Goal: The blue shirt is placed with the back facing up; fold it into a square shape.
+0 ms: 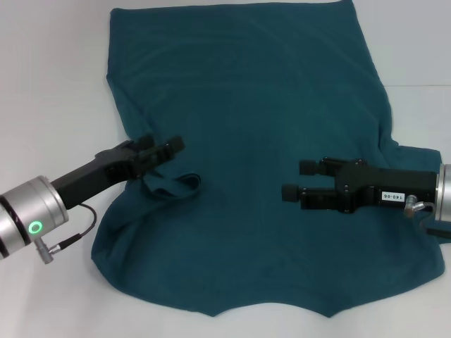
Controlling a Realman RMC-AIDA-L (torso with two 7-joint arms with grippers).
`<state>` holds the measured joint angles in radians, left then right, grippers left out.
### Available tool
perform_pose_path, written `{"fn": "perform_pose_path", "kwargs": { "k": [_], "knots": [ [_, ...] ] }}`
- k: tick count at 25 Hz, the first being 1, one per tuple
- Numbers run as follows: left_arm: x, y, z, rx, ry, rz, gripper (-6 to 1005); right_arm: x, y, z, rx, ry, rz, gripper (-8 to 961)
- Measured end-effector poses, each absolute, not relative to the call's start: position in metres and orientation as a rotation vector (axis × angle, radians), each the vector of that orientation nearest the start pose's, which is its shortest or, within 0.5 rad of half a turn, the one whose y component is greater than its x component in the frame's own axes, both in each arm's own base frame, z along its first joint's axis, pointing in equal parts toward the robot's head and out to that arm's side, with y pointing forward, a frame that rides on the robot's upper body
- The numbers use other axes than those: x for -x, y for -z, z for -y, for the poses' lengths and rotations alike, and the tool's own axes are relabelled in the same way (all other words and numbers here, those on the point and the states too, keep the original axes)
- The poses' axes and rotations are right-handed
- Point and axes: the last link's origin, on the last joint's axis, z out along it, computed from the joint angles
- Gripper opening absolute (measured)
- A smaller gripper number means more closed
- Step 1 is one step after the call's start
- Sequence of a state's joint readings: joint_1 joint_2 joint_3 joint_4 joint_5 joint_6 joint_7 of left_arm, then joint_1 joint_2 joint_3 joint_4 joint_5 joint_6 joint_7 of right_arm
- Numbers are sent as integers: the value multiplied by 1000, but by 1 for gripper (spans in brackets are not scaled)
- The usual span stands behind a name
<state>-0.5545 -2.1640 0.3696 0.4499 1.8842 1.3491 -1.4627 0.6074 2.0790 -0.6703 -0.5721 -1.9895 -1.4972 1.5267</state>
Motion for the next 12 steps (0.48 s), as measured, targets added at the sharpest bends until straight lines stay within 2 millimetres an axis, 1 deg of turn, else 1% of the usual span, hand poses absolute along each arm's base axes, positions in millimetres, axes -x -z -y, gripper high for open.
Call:
{"fn": "perform_pose_path", "kwargs": {
  "k": [4, 12],
  "knots": [
    [286, 24, -342, 2186, 979, 1055, 920, -245, 13, -349, 2688, -774, -846, 886],
    [307, 22, -331, 2269, 744, 806, 920, -245, 11, -351, 2672, -790, -872, 885]
  ]
}}
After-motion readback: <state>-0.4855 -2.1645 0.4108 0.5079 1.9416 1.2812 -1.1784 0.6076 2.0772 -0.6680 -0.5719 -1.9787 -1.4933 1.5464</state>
